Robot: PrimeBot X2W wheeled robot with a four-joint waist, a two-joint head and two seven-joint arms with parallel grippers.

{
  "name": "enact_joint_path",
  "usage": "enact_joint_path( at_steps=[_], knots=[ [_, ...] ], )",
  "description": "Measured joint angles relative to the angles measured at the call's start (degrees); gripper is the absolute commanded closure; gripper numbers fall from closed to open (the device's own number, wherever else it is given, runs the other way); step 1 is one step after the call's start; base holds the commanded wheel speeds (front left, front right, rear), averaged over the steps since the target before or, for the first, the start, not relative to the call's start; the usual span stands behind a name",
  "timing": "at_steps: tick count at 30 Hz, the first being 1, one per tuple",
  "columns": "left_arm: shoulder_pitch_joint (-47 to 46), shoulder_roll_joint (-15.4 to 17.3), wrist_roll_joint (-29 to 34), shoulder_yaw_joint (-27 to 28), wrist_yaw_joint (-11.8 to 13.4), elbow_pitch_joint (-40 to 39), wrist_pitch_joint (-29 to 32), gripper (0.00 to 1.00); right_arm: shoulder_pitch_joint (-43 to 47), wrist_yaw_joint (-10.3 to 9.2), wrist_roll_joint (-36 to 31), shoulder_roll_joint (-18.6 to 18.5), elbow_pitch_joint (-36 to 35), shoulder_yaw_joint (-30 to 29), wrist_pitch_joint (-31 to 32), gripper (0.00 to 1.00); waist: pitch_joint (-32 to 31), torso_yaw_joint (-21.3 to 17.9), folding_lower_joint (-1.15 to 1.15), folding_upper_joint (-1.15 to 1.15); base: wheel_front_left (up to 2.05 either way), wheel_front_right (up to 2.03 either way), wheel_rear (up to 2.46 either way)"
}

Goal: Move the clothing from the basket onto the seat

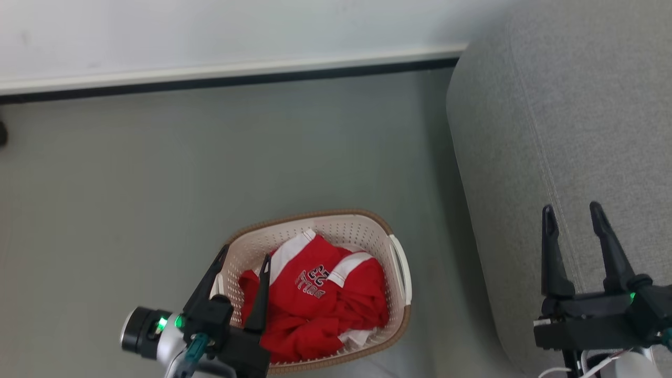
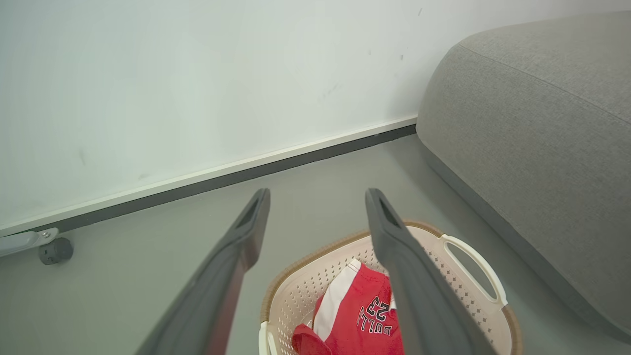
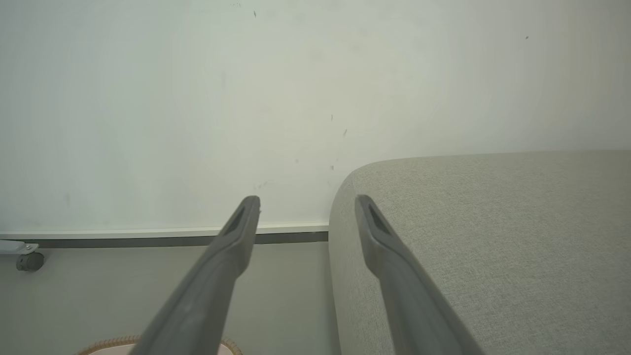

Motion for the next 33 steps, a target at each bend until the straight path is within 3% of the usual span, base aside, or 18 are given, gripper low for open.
enact_joint_path(
  at_steps=[17,33],
  knots=[
    [-14.0,-1.1,5.14,-5.0,-1.45,14.84,3.64,0.0,-11.6,0.98,-0.08,0.24,-5.82,-1.72,-0.18,0.0,14.38,-3.82,0.0,0.0,0.0,0.0,0.0],
    [-26.53,-1.86,6.75,-7.92,-2.52,23.49,6.73,0.0,-18.79,1.51,-1.74,-0.44,-13.68,-2.91,-0.19,0.0,27.46,-5.74,0.0,0.0,0.0,0.0,0.0]
  ],
)
